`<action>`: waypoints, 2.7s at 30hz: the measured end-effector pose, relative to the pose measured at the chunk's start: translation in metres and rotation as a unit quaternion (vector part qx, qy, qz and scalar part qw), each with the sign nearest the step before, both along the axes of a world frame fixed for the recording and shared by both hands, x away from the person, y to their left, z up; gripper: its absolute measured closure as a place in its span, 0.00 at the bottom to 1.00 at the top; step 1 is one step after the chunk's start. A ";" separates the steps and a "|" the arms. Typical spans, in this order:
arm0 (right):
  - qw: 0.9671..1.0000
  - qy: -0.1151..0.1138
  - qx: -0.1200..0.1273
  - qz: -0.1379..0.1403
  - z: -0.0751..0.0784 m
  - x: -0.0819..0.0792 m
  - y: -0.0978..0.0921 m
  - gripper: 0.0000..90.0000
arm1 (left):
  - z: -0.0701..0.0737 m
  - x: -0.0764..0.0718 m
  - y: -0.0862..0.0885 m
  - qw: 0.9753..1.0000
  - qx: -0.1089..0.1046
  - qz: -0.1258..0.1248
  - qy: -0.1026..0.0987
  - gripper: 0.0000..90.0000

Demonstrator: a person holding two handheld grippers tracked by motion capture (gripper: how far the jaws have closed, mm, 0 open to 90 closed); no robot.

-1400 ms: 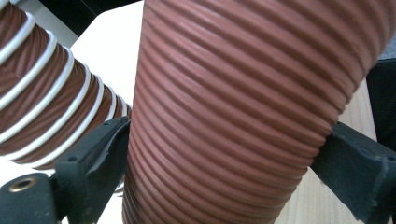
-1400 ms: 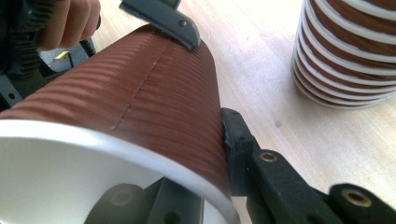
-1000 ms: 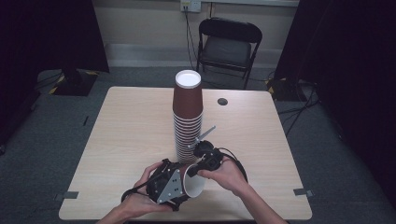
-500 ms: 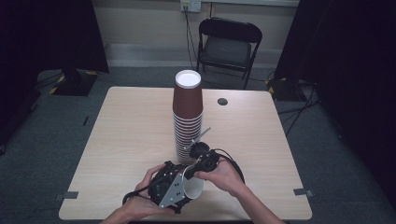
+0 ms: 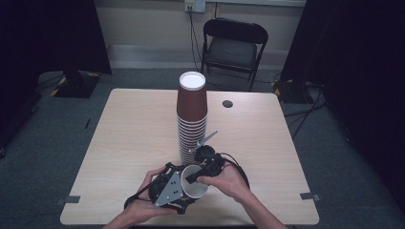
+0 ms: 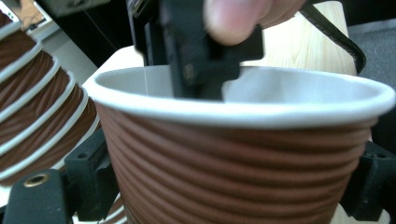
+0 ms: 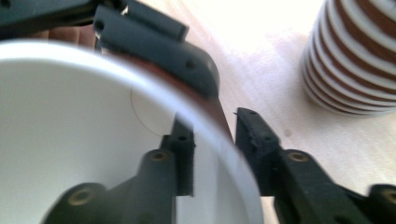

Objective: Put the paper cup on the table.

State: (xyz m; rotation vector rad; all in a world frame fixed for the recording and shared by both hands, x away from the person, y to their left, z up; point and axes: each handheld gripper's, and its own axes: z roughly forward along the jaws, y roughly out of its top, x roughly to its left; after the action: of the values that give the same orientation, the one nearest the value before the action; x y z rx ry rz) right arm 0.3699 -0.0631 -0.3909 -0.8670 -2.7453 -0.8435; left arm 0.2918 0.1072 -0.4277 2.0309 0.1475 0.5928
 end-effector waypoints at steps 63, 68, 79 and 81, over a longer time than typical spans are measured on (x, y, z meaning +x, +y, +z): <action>0.964 -0.142 0.190 -0.118 0.023 -0.004 -0.079 0.70 | 0.004 0.044 0.086 0.962 -0.168 0.162 0.140 0.12; 0.960 -0.148 0.189 -0.142 0.018 -0.007 -0.096 0.67 | 0.006 0.048 0.095 0.956 -0.178 0.187 0.137 0.12; 0.948 -0.176 0.166 -0.205 0.003 -0.023 -0.134 0.49 | 0.007 0.060 0.105 0.947 -0.185 0.236 0.118 0.12; 0.946 -0.183 0.162 -0.213 -0.002 -0.028 -0.142 0.46 | 0.009 0.066 0.105 0.948 -0.175 0.240 0.111 0.12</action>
State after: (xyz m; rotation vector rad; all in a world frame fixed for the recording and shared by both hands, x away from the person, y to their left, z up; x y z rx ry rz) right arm 0.3416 -0.2050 -0.3933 -1.3695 -2.6093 -1.6301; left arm 0.3578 0.2127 -0.4191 1.7067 0.8424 0.5808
